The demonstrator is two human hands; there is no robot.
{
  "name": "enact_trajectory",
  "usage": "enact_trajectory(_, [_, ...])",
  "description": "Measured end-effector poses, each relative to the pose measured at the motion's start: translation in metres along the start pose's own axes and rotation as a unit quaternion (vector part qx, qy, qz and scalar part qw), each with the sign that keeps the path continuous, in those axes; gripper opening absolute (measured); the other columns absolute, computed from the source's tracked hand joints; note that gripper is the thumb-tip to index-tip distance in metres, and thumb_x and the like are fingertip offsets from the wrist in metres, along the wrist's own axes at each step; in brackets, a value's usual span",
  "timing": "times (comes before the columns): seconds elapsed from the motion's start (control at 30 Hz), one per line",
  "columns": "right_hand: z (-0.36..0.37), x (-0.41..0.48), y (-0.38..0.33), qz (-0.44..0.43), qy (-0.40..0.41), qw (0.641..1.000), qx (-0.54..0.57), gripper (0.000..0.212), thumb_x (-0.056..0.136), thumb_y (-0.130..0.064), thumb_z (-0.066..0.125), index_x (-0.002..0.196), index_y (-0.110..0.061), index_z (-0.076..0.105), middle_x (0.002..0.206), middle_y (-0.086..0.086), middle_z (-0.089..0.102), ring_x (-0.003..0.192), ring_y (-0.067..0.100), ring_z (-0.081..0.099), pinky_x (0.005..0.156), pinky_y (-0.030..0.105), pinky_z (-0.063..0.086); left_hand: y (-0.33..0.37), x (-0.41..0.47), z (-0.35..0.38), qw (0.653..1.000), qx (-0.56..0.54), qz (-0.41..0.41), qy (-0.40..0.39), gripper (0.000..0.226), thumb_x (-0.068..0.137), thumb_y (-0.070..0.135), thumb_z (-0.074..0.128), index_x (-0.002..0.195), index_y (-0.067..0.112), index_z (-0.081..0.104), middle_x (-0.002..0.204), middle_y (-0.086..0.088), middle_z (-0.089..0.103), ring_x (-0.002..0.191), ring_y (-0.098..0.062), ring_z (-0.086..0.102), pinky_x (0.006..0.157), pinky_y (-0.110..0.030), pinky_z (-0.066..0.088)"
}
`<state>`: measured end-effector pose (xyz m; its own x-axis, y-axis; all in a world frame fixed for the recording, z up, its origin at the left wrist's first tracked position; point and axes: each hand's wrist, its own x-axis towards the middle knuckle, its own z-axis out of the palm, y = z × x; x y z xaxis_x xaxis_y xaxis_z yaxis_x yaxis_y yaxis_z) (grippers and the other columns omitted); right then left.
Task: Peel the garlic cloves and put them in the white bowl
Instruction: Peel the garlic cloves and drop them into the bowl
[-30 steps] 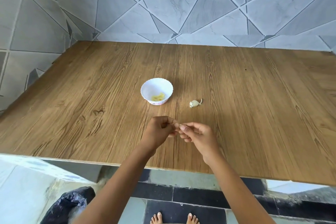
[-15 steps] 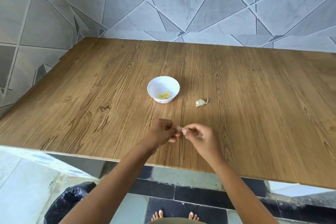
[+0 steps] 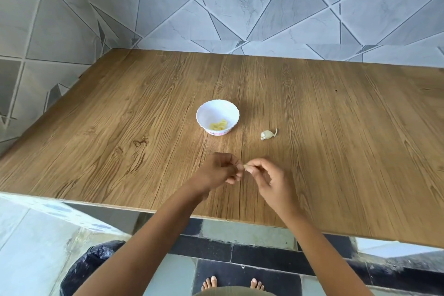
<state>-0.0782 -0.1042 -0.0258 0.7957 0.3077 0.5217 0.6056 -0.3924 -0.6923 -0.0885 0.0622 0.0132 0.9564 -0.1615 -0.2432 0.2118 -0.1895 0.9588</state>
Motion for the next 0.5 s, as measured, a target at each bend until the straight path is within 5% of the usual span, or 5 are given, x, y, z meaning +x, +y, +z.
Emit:
enact_trajectory(0.1, [0.004, -0.001, 0.002, -0.069, 0.036, 0.996, -0.050, 0.016, 0.090, -0.014, 0.056, 0.087, -0.004, 0.068, 0.080, 0.000, 0.066, 0.071, 0.006, 0.060, 0.062, 0.017, 0.049, 0.006, -0.002, -0.004, 0.987, -0.125, -0.089, -0.048, 0.018, 0.092, 0.006, 0.056, 0.075, 0.007, 0.062, 0.063, 0.000, 0.064, 0.060, -0.008, 0.062, 0.055, -0.016, 0.048])
enact_trajectory(0.2, [0.001, 0.003, -0.012, 0.138, -0.002, 0.979, 0.153, 0.011, 0.088, -0.017, 0.061, 0.086, -0.009, 0.068, 0.077, -0.003, 0.068, 0.070, 0.005, 0.063, 0.064, 0.019, 0.051, 0.004, -0.002, -0.005, 0.986, -0.136, -0.088, -0.043, 0.015, 0.093, 0.007, 0.056, 0.079, 0.006, 0.063, 0.067, -0.002, 0.065, 0.063, -0.009, 0.062, 0.056, -0.017, 0.049])
enact_trajectory(0.3, [-0.006, 0.013, -0.024, 0.416, -0.065, 0.830, 0.366, 0.009, 0.088, -0.006, 0.060, 0.083, -0.006, 0.067, 0.070, 0.004, 0.066, 0.062, 0.010, 0.061, 0.059, 0.018, 0.051, -0.005, -0.002, -0.004, 0.994, 0.071, 0.086, 0.019, 0.011, 0.092, 0.007, 0.058, 0.082, 0.011, 0.061, 0.069, 0.006, 0.061, 0.064, -0.004, 0.055, 0.064, -0.018, 0.045])
enact_trajectory(0.4, [-0.017, 0.024, -0.027, 0.519, -0.087, 0.695, 0.489, 0.012, 0.084, -0.004, 0.059, 0.076, -0.004, 0.067, 0.063, 0.003, 0.061, 0.051, 0.008, 0.057, 0.047, 0.015, 0.048, -0.007, -0.002, -0.003, 0.968, 0.153, 0.197, 0.029, 0.010, 0.091, 0.010, 0.061, 0.083, 0.017, 0.061, 0.068, 0.018, 0.057, 0.062, 0.003, 0.051, 0.063, -0.012, 0.038])
enact_trajectory(0.5, [-0.020, 0.024, -0.028, 0.529, -0.093, 0.659, 0.526, 0.011, 0.079, -0.006, 0.060, 0.074, -0.004, 0.070, 0.063, 0.003, 0.060, 0.050, 0.008, 0.056, 0.046, 0.014, 0.048, -0.006, 0.000, -0.005, 0.970, 0.124, 0.207, 0.011, 0.008, 0.091, 0.013, 0.059, 0.084, 0.018, 0.061, 0.071, 0.017, 0.059, 0.065, 0.002, 0.051, 0.064, -0.017, 0.040])
